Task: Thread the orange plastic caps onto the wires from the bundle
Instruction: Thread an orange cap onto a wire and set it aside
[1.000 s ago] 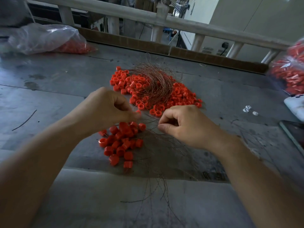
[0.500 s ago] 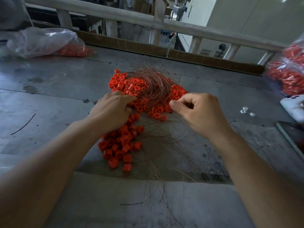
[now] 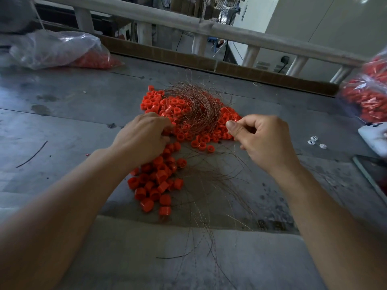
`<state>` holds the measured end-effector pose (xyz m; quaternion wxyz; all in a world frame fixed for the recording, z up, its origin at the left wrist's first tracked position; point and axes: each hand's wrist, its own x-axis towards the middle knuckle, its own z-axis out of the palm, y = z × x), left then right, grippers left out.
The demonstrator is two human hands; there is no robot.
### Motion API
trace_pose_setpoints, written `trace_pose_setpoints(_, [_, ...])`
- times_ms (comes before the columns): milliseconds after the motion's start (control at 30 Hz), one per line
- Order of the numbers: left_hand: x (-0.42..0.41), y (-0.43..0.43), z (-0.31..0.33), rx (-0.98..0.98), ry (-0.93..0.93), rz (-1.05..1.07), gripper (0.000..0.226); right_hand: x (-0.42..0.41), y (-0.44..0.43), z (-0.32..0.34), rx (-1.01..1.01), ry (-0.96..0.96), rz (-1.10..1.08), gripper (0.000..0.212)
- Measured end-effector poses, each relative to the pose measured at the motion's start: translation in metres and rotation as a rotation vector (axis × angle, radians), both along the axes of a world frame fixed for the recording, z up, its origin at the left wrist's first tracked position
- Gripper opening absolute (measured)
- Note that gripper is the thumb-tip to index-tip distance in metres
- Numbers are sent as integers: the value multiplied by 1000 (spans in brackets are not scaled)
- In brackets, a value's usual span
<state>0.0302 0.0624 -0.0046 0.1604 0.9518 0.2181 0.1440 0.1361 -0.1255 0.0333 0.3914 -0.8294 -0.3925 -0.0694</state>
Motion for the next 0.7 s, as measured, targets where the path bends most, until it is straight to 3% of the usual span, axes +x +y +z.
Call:
trace_pose_setpoints(133, [-1, -4, 4, -19, -31, -17, 22, 1, 0, -1, -7, 0, -4, 22])
trace_pose_setpoints(333, [1, -3, -1, 18, -34, -41, 32, -1, 1, -1, -3, -4, 10, 25])
trace_pose_setpoints(500, [-1, -1, 0, 55, -72, -2, 10, -1, 0, 0, 0, -8, 12, 26])
trace_pose_setpoints(700, [-4, 1, 4, 24, -324, 69, 7, -1, 0, 0, 6, -5, 12, 26])
